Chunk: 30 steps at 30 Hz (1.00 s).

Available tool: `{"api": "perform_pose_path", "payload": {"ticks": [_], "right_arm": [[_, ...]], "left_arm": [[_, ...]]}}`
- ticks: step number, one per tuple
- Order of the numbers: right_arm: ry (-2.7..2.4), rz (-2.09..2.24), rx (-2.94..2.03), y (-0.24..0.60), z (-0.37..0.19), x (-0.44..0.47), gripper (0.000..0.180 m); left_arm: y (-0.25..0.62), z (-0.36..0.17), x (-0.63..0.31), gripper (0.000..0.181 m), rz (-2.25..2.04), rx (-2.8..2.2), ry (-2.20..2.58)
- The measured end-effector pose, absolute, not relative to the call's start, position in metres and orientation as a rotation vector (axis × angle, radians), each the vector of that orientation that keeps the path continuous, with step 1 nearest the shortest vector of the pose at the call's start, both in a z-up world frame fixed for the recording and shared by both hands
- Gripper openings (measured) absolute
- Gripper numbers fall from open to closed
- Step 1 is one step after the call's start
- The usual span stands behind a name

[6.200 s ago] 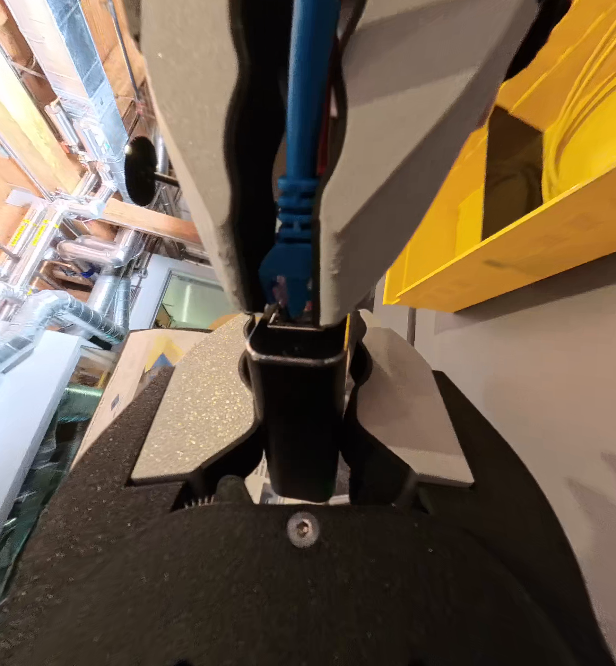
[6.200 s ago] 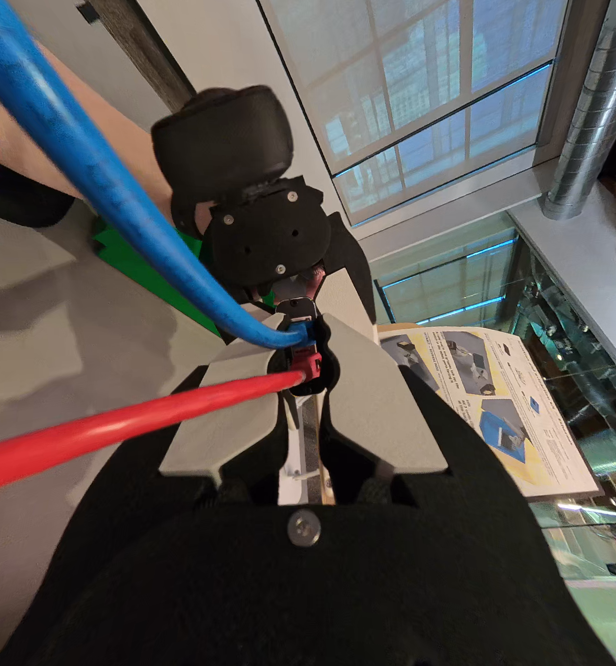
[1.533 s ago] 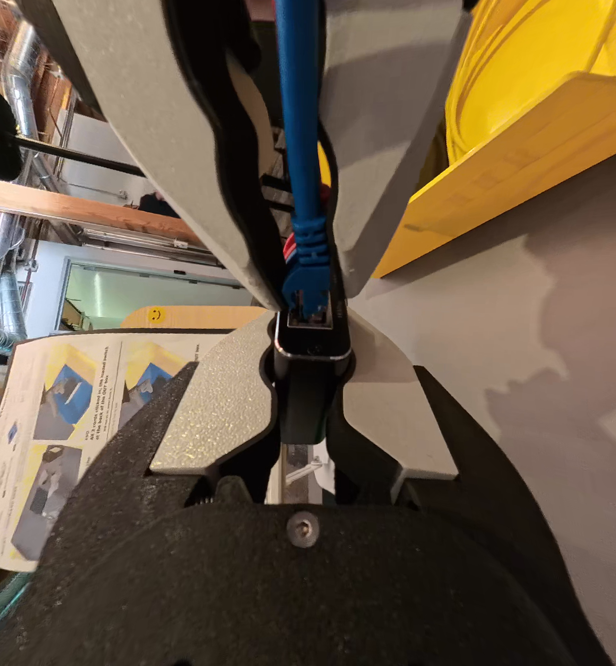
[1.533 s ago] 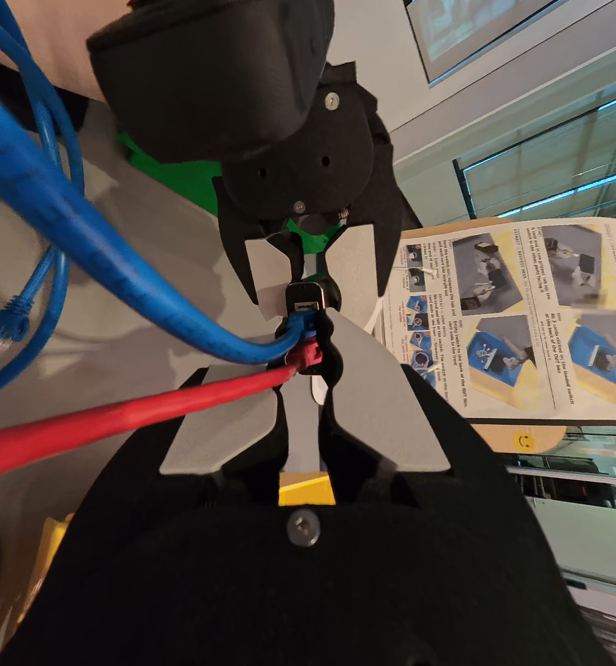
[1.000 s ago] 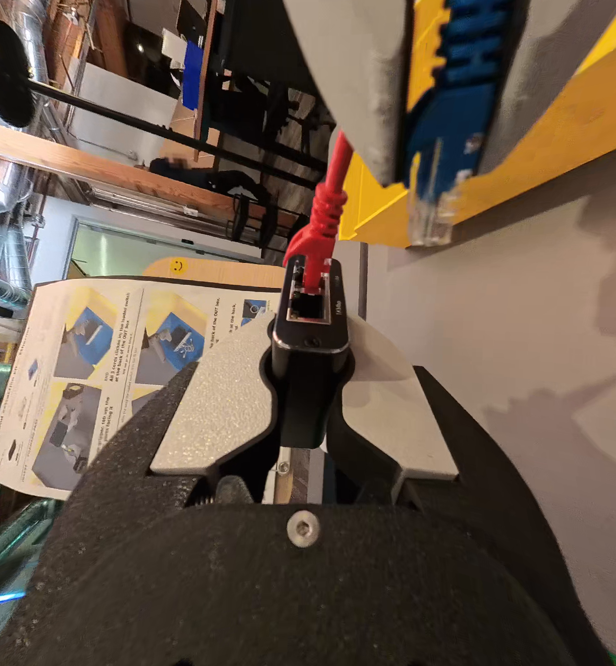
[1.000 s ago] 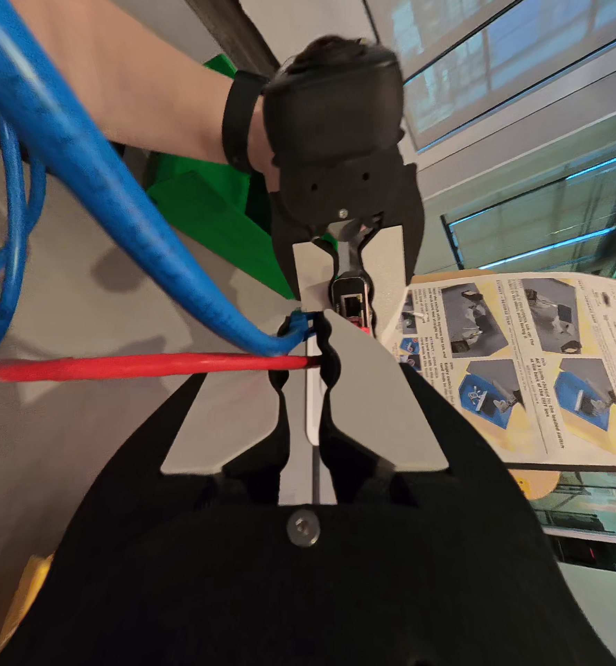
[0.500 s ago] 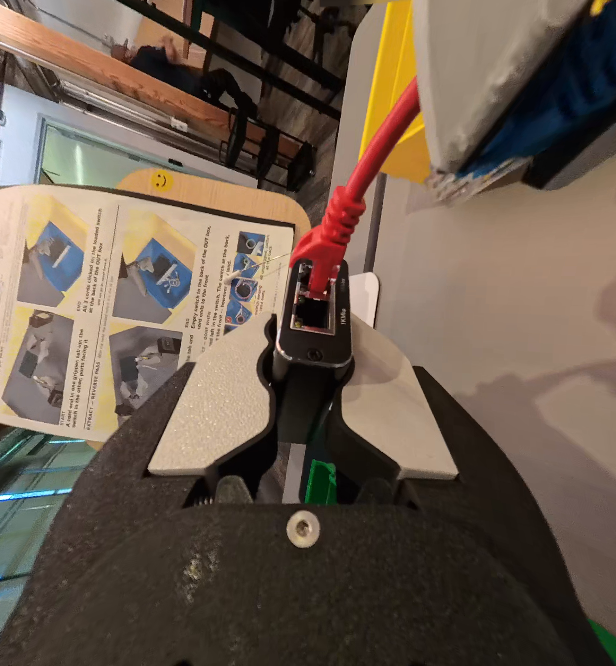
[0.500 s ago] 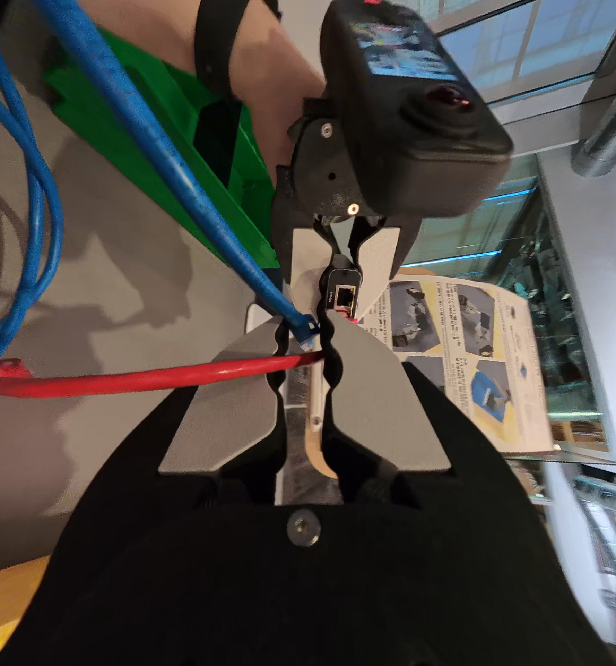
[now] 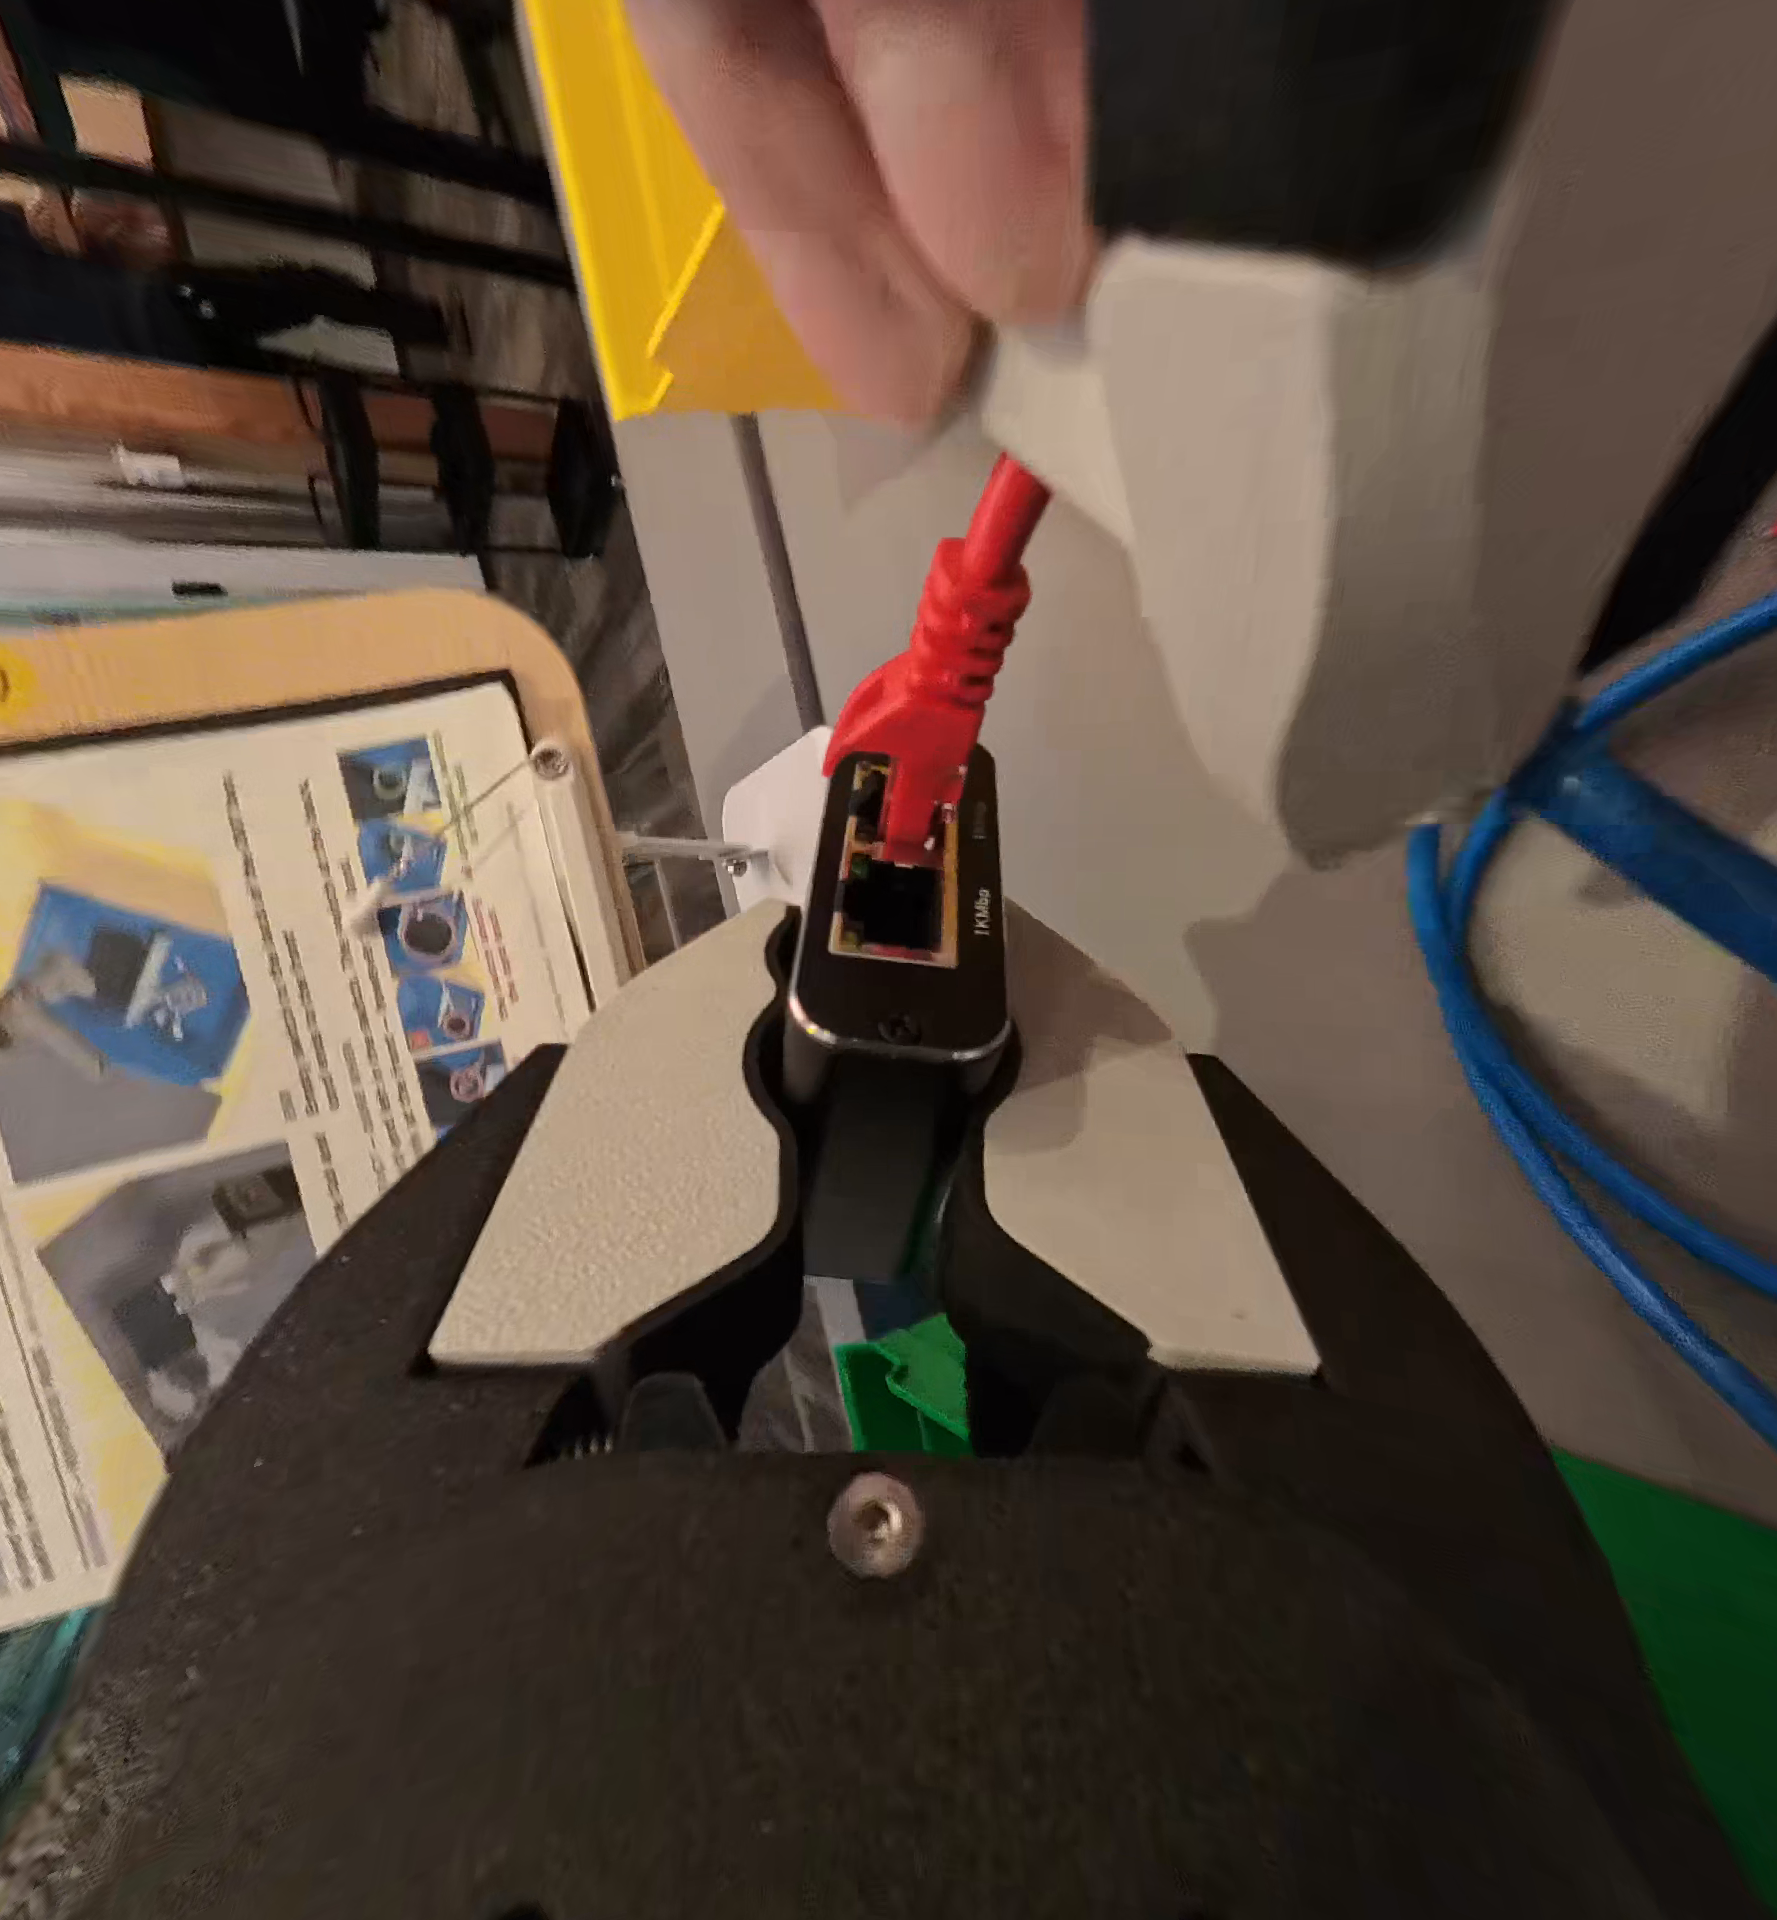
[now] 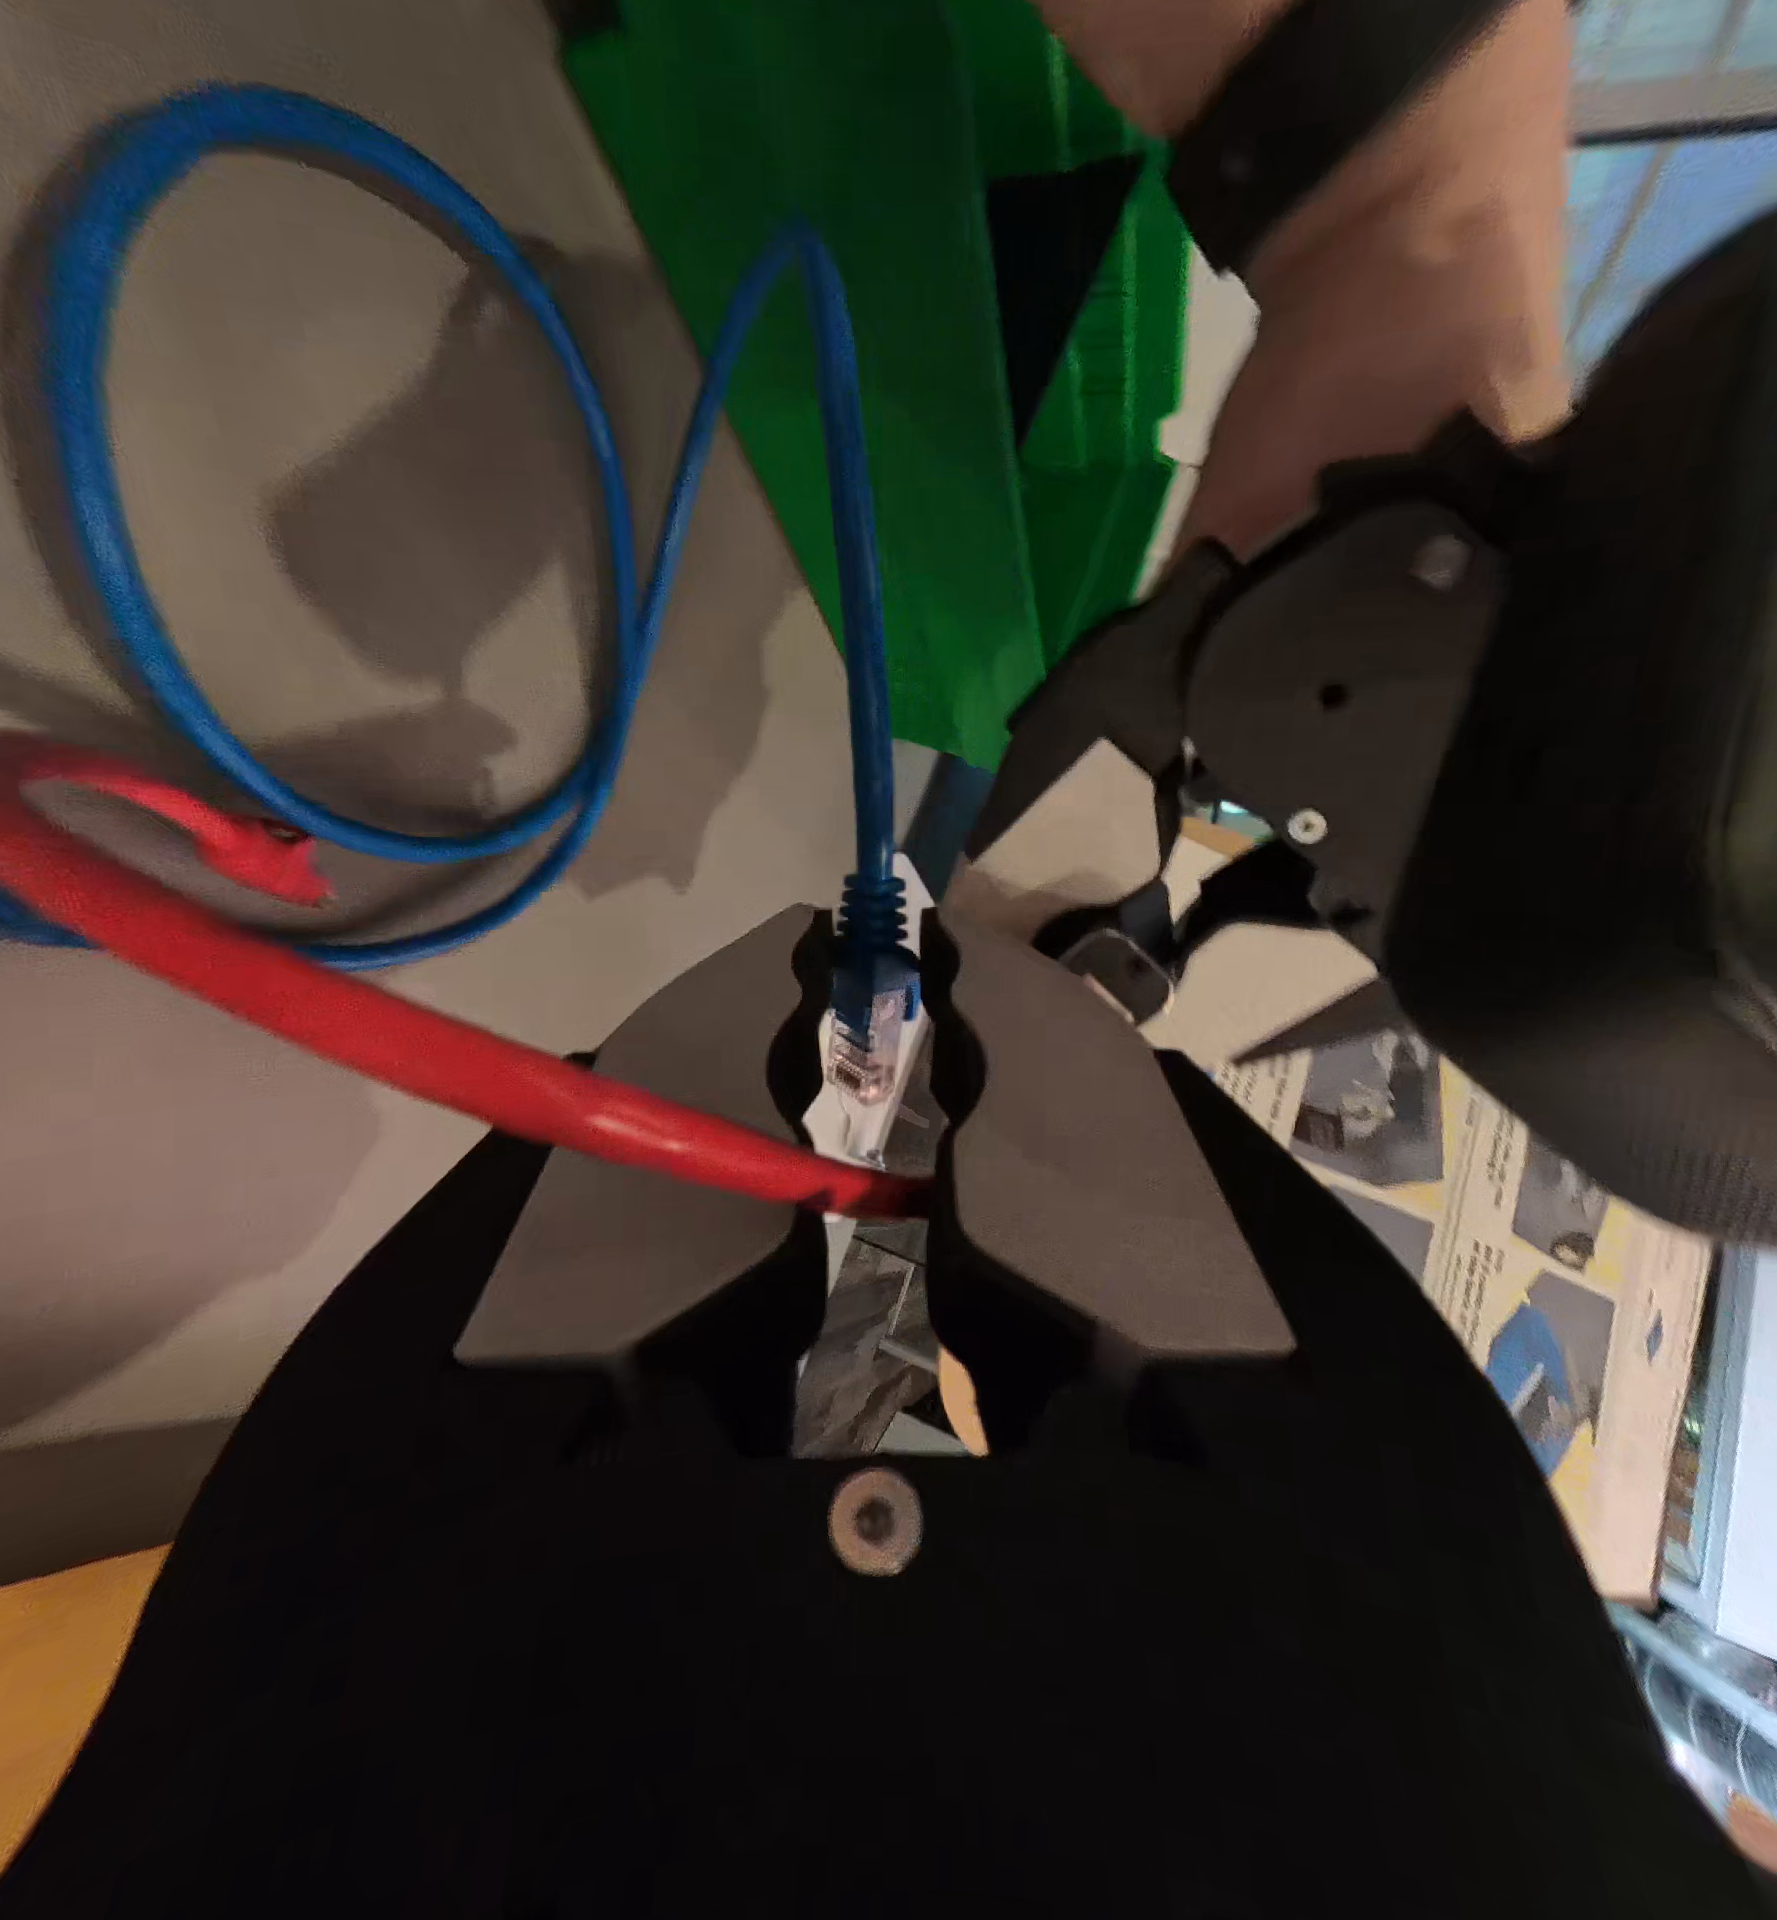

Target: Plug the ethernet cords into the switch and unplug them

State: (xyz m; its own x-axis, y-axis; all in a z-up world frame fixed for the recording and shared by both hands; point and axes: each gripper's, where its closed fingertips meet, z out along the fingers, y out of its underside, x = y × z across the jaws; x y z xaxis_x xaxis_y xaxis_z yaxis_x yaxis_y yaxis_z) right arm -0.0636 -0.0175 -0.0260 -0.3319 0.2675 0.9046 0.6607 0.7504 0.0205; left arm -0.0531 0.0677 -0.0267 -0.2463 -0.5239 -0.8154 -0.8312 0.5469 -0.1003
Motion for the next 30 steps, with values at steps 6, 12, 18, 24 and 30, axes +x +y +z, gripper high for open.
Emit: {"api": "perform_pose_path", "payload": {"ticks": [6,12,18,24,30], "right_arm": [[-1.977,-0.61,-0.633,-0.027,-0.055,-0.043,0.018],[-1.927,-0.78,-0.59,-0.026,-0.067,-0.022,0.025],[-1.787,-0.835,-0.704,-0.026,-0.039,0.003,0.031],[-1.424,-0.658,-0.765,-0.028,0.011,-0.005,0.039],[-1.276,-0.596,-0.806,-0.009,0.037,-0.008,0.047]], "left_arm": [[0.056,-0.05,-0.033,0.027,0.431,-1.009,2.035],[0.053,-0.062,-0.028,0.027,0.455,-1.007,2.081],[0.052,-0.049,-0.021,0.026,0.401,-0.972,2.01],[0.051,-0.004,-0.013,0.027,0.346,-0.905,1.794],[0.042,0.015,-0.011,0.026,0.274,-0.849,1.727]]}}
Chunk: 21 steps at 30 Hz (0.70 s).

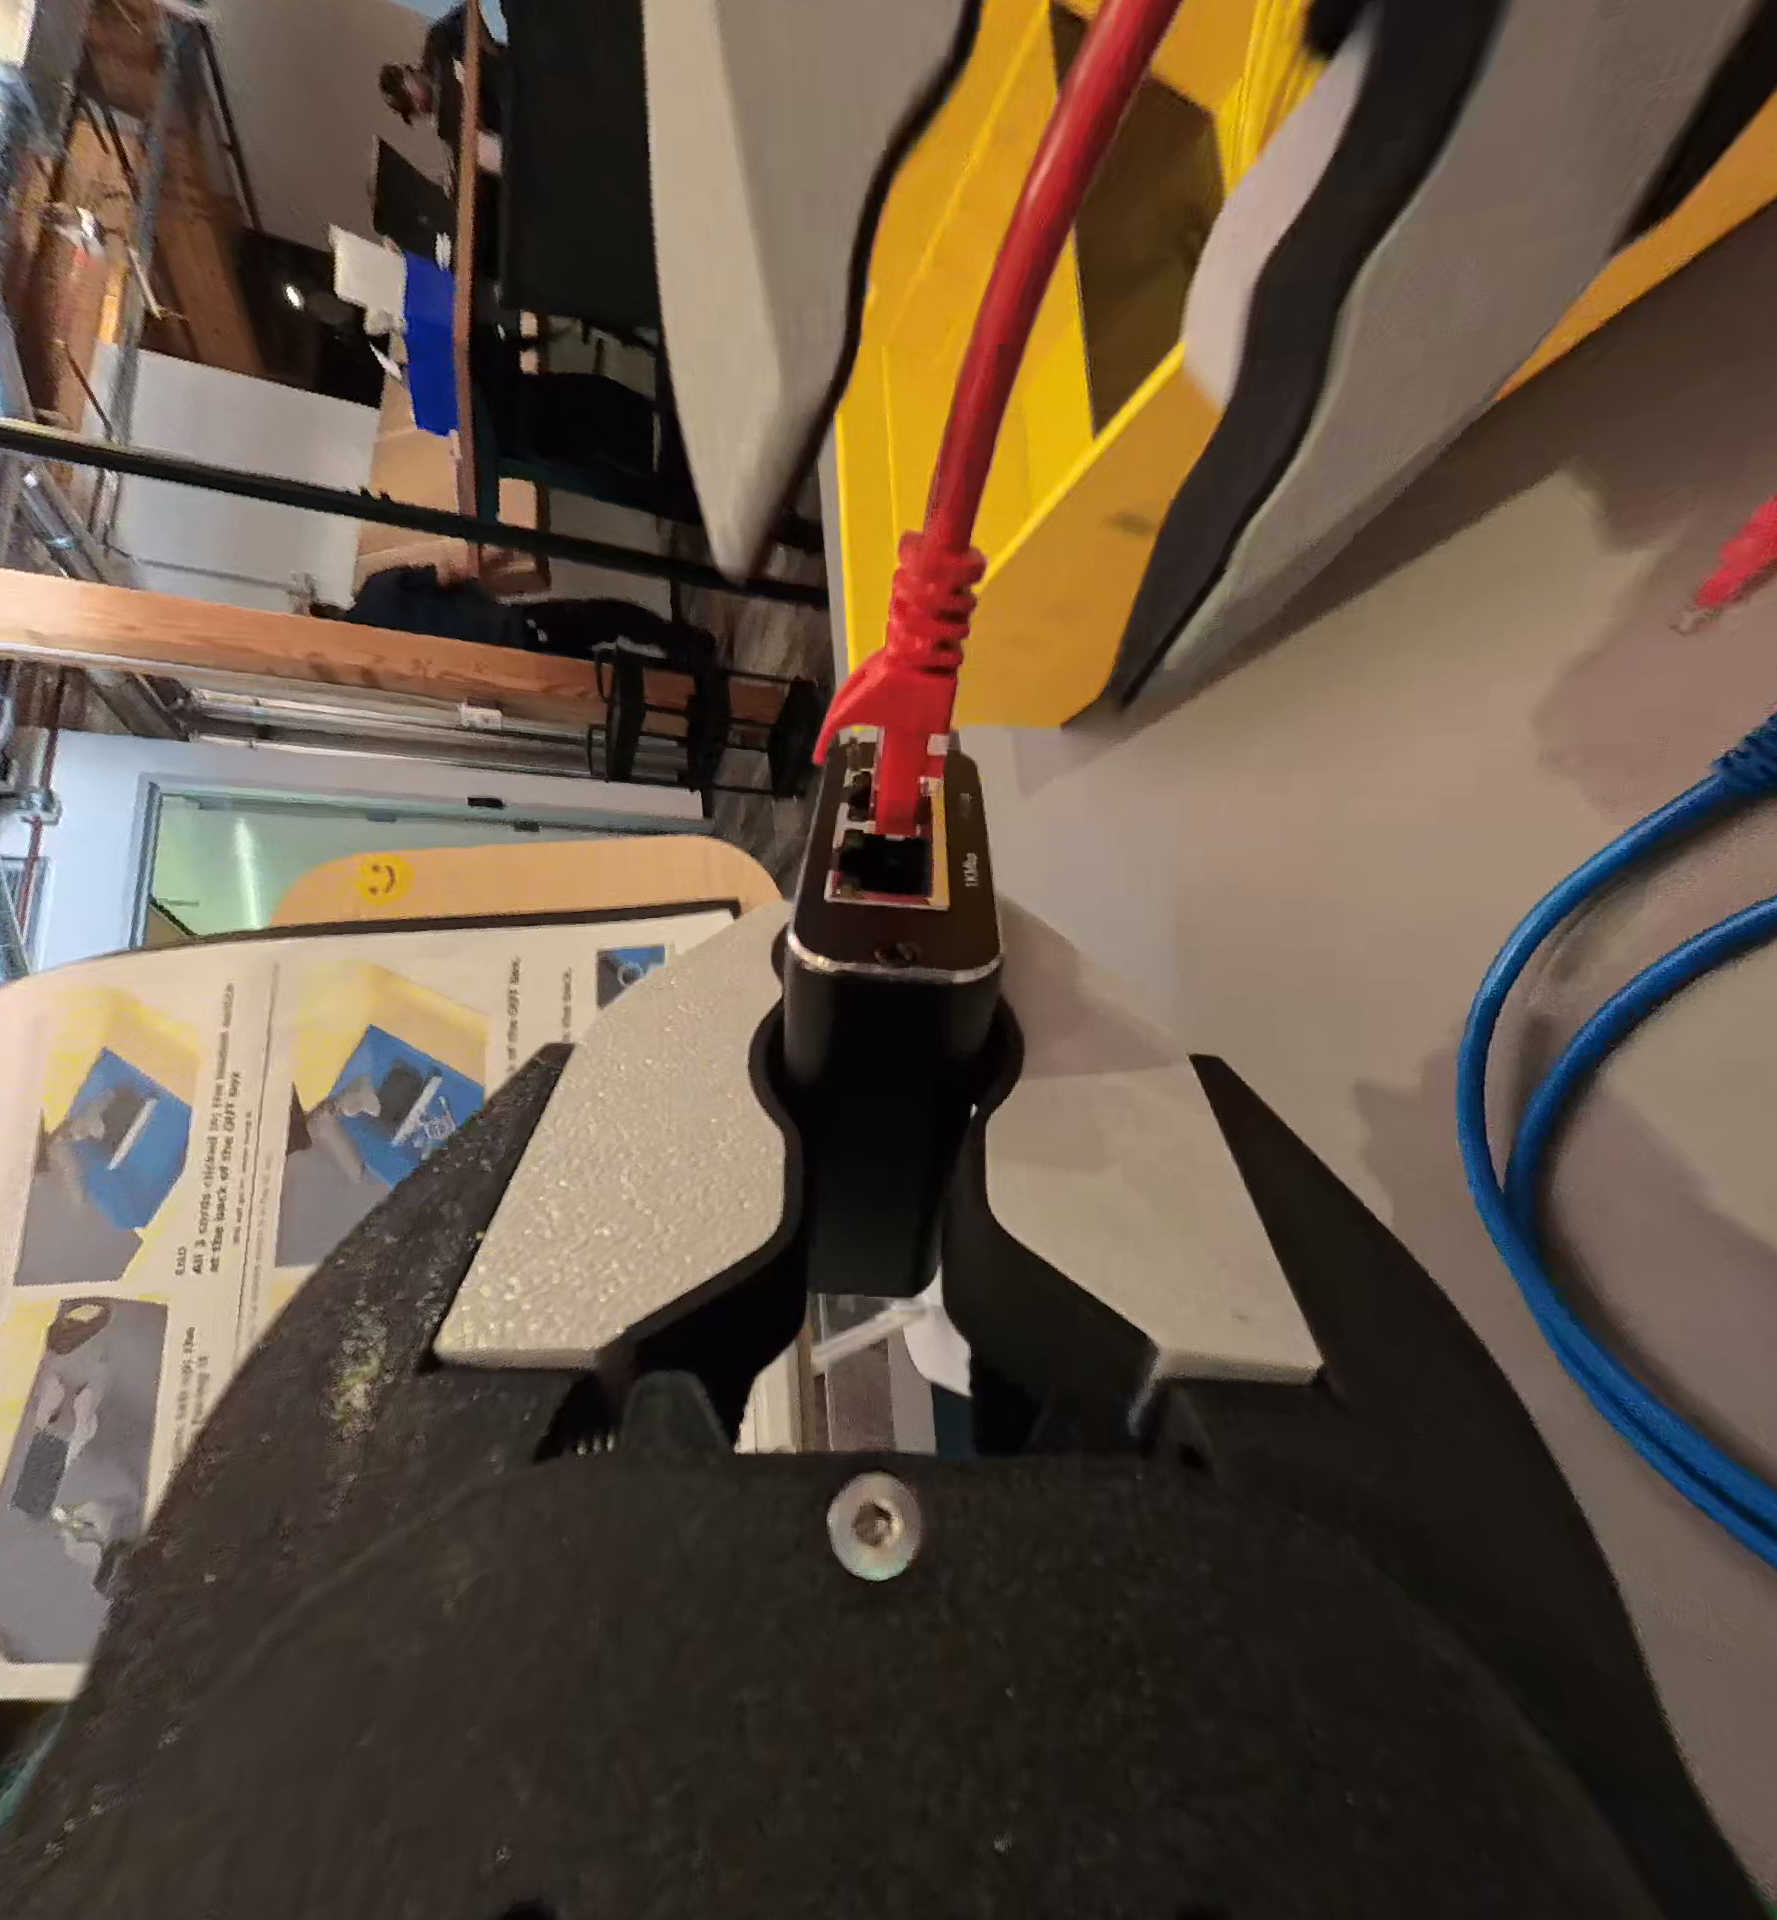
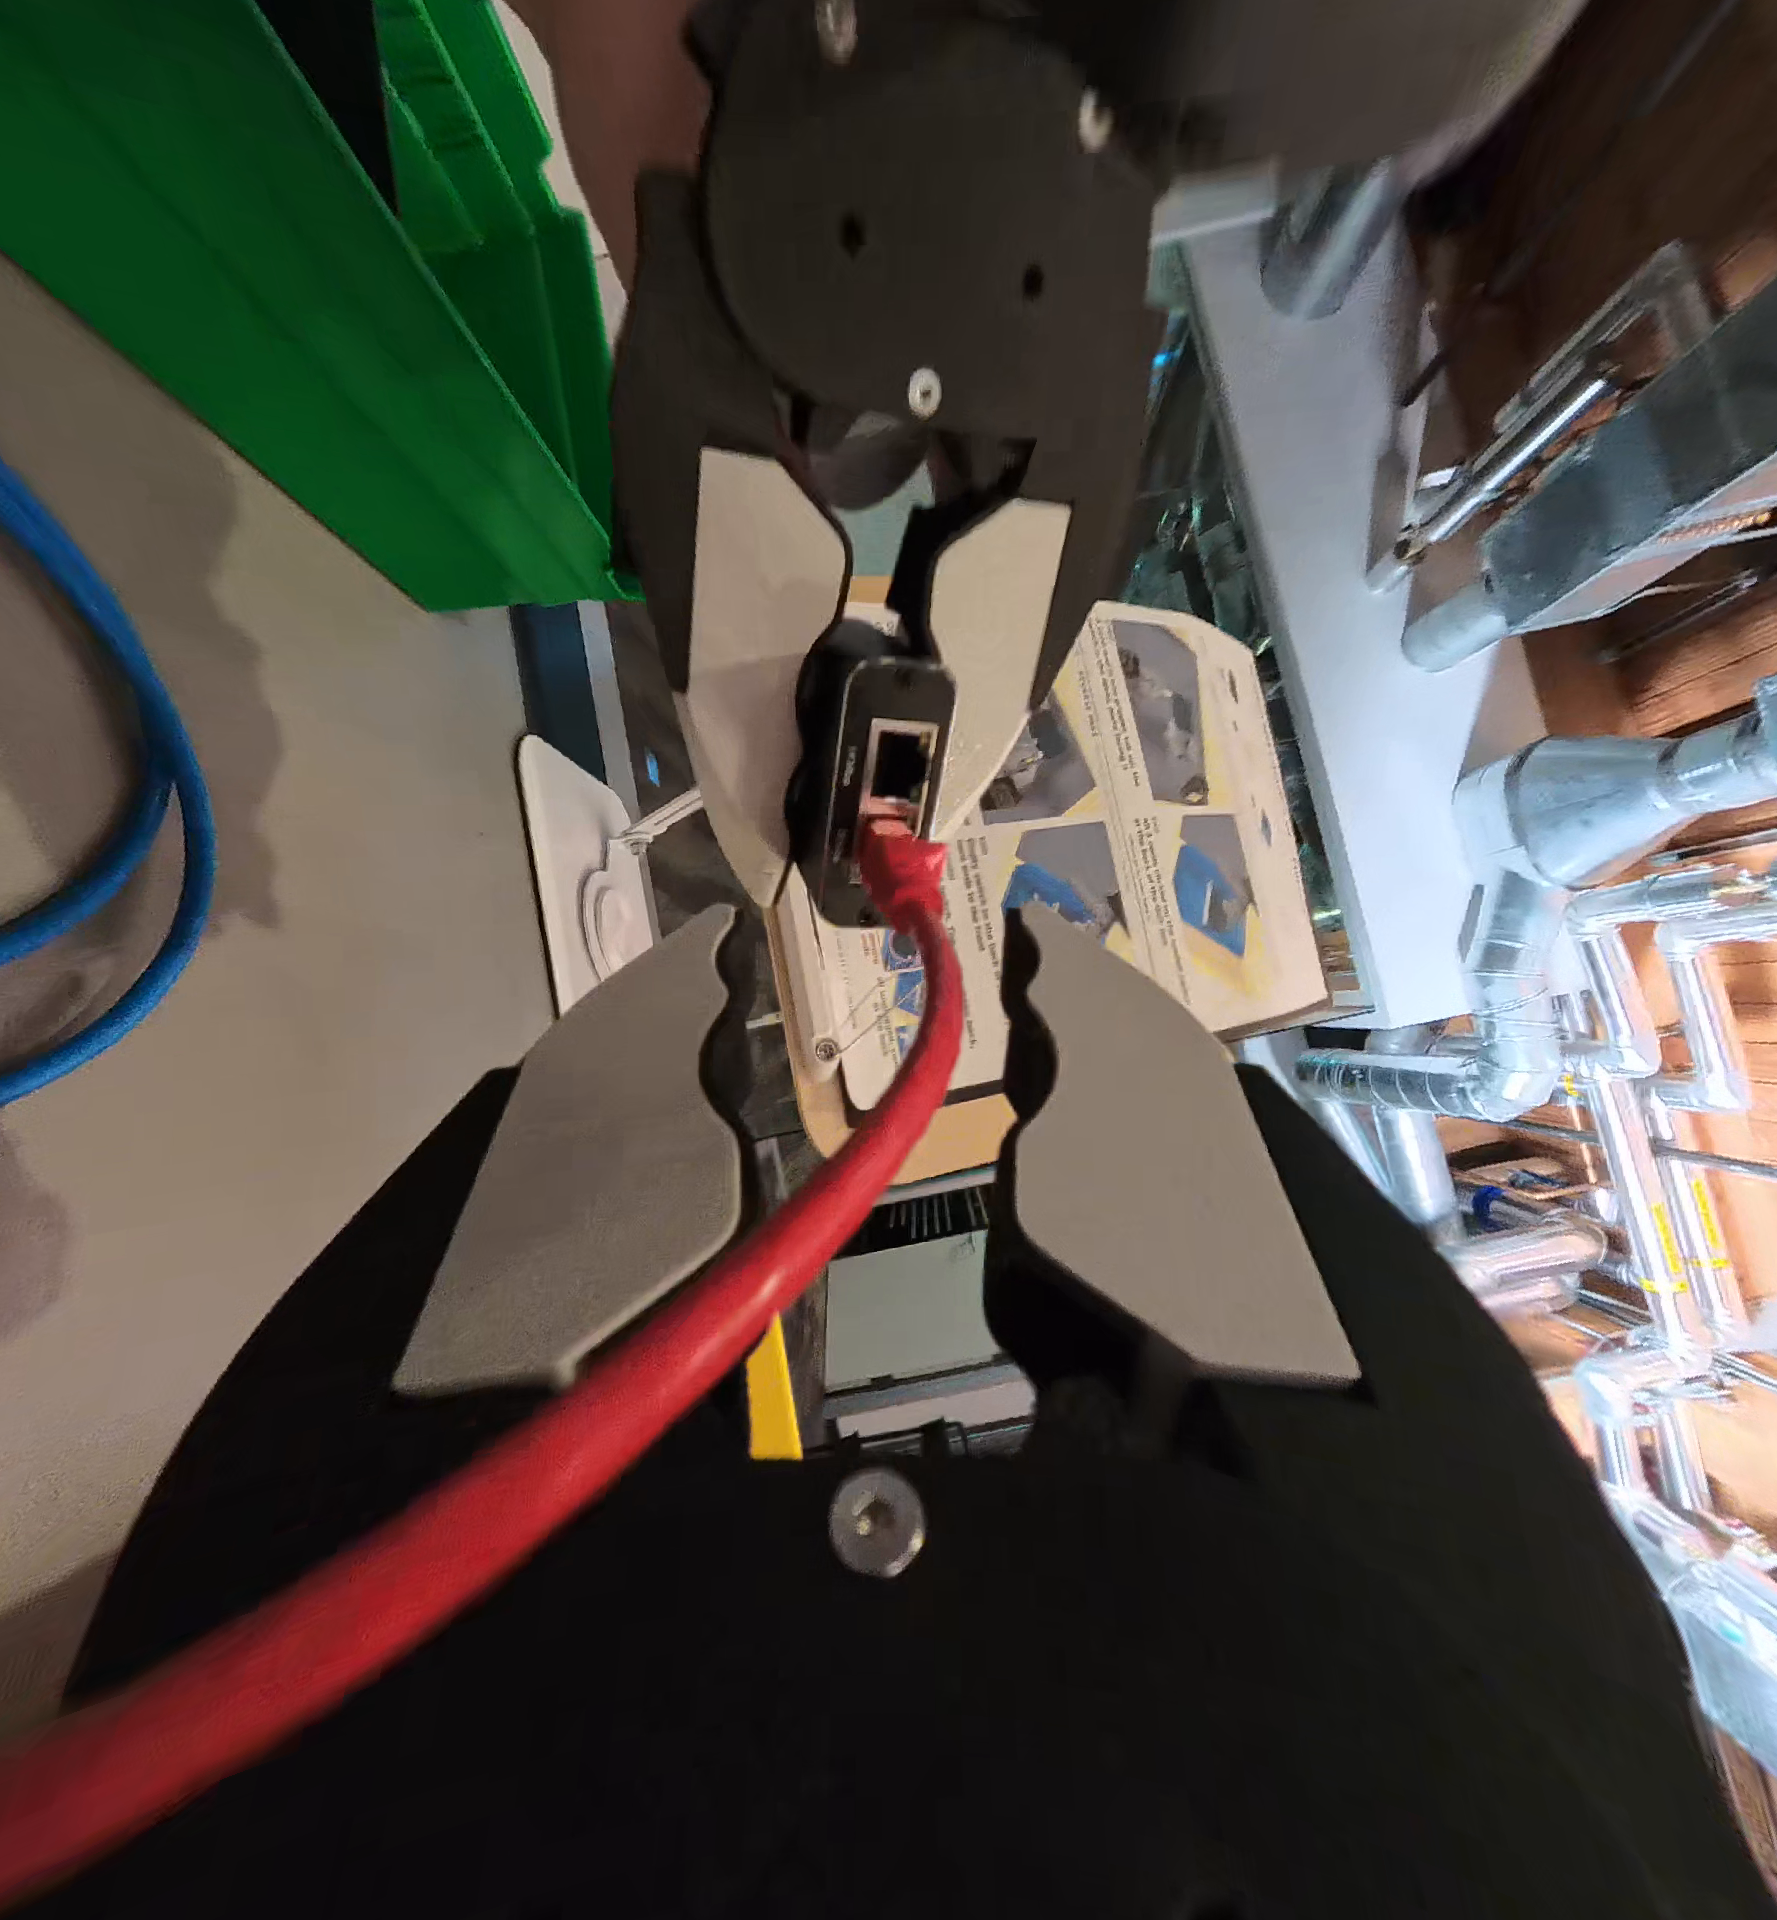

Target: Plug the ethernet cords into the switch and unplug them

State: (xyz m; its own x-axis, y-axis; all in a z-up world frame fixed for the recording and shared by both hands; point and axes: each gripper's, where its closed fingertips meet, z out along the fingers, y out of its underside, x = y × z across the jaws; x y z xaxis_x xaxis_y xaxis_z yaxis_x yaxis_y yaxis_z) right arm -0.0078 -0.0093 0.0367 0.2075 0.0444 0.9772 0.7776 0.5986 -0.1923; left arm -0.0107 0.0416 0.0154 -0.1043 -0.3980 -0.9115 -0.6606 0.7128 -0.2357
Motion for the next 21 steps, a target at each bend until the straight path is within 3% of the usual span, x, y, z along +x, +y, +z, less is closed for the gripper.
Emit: {"api": "perform_pose_path", "payload": {"ticks": [4,9,21], "right_arm": [[-1.264,-0.549,-0.77,-0.005,0.047,-0.018,0.025],[-1.208,-0.487,-0.786,-0.009,0.06,-0.024,0.016],[-1.245,-0.474,-0.827,-0.008,0.061,-0.025,0.016]], "left_arm": [[0.036,0.024,-0.008,0.027,0.275,-0.818,1.701],[0.038,0.032,-0.011,0.027,0.286,-0.803,1.662],[0.037,0.038,-0.011,0.028,0.33,-0.745,1.64]]}}
